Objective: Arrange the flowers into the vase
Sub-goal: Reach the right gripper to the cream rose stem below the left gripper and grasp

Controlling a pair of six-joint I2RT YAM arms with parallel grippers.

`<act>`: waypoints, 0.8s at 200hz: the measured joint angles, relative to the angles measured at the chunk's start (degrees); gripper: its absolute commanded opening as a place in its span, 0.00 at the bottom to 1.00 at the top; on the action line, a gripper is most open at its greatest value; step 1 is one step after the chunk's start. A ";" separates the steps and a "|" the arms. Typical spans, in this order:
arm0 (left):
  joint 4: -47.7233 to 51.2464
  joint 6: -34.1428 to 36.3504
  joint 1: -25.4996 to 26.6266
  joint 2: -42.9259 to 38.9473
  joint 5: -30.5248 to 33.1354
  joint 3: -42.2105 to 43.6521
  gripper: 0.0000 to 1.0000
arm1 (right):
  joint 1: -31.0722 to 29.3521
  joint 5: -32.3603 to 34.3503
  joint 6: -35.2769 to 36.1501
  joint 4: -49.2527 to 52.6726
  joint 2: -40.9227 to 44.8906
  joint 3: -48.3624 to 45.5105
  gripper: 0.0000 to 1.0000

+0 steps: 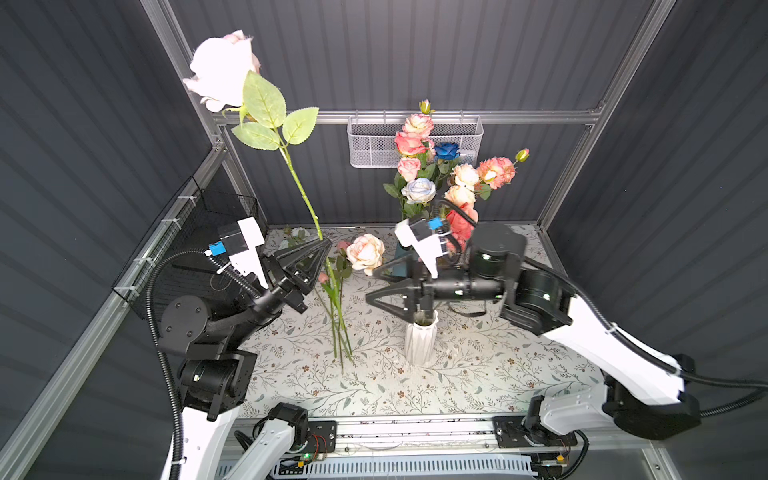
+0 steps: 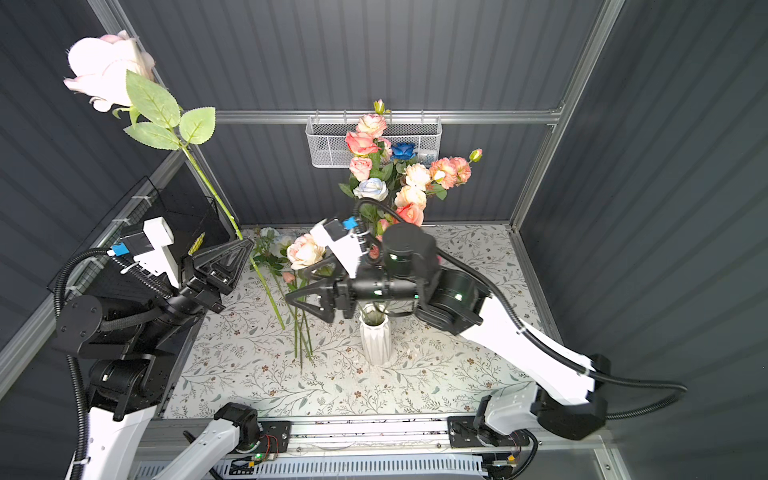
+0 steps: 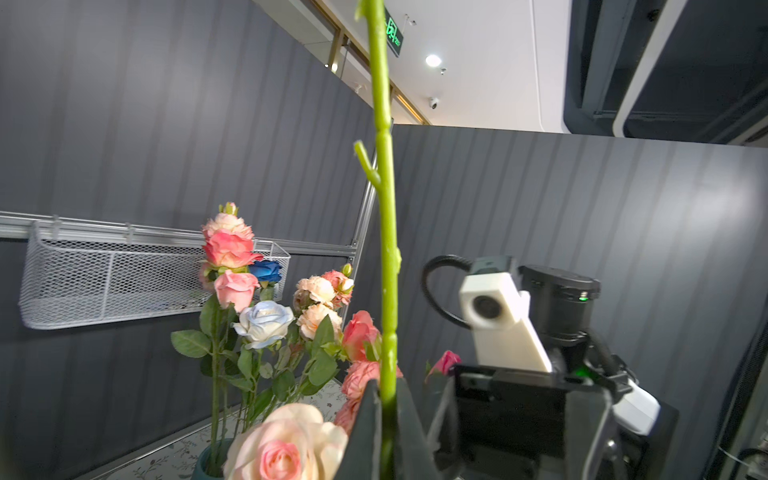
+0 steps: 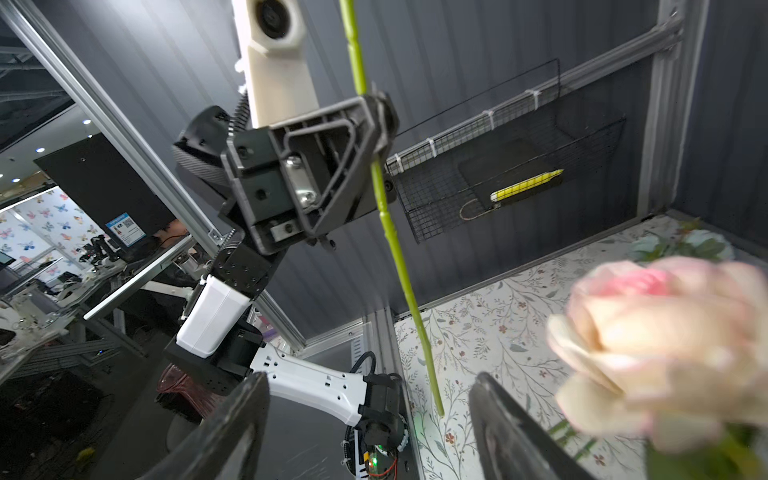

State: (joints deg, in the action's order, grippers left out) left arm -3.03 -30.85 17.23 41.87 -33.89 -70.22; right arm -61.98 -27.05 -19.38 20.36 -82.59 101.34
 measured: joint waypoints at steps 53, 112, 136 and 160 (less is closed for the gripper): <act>-6.95 -5.77 0.00 -0.44 -6.95 2.56 0.00 | -2.73 0.94 2.36 4.37 -8.87 9.51 0.72; -10.25 -8.90 0.00 -0.42 -11.17 3.39 0.00 | -3.50 2.16 4.96 5.35 -8.90 17.05 0.65; -10.62 -9.57 0.00 -0.52 -11.39 3.89 0.00 | -3.48 1.31 5.57 6.16 -9.42 20.02 0.56; -11.06 -10.47 0.00 -0.48 -11.39 4.07 0.00 | -3.80 0.22 5.77 6.93 -10.32 20.63 0.50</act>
State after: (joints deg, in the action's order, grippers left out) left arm -14.09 -41.32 17.23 41.39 -45.28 -66.15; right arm -65.78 -26.83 -13.61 27.29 -92.90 121.97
